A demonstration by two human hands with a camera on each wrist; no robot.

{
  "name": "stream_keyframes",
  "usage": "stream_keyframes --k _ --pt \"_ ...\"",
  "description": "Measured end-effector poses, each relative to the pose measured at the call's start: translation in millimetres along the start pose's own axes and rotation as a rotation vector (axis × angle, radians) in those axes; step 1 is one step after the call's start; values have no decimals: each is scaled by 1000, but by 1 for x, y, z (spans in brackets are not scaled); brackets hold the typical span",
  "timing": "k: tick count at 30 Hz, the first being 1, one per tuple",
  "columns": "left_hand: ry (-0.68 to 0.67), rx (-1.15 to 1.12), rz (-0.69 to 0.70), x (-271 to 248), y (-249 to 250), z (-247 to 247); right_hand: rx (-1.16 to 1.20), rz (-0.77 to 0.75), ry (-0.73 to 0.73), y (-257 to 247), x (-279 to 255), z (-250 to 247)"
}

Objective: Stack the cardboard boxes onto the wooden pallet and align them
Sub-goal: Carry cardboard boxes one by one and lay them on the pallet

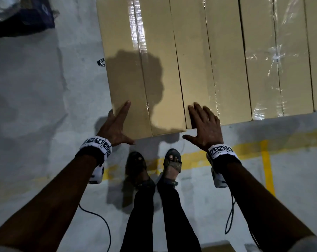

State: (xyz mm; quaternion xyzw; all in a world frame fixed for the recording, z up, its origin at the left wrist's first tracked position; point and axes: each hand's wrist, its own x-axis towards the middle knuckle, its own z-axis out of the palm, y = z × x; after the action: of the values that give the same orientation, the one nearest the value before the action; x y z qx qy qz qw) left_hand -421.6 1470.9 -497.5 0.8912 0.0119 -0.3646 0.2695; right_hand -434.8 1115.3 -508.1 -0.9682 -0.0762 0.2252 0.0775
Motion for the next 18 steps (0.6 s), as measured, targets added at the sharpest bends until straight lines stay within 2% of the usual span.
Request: stream_keyframes --k 6,18 --pt "2 59 -11 3 -7 2 25 21 96 -6 4 3" --pt "-30 105 -40 5 -4 -3 -87 -10 116 -9 11 -9"
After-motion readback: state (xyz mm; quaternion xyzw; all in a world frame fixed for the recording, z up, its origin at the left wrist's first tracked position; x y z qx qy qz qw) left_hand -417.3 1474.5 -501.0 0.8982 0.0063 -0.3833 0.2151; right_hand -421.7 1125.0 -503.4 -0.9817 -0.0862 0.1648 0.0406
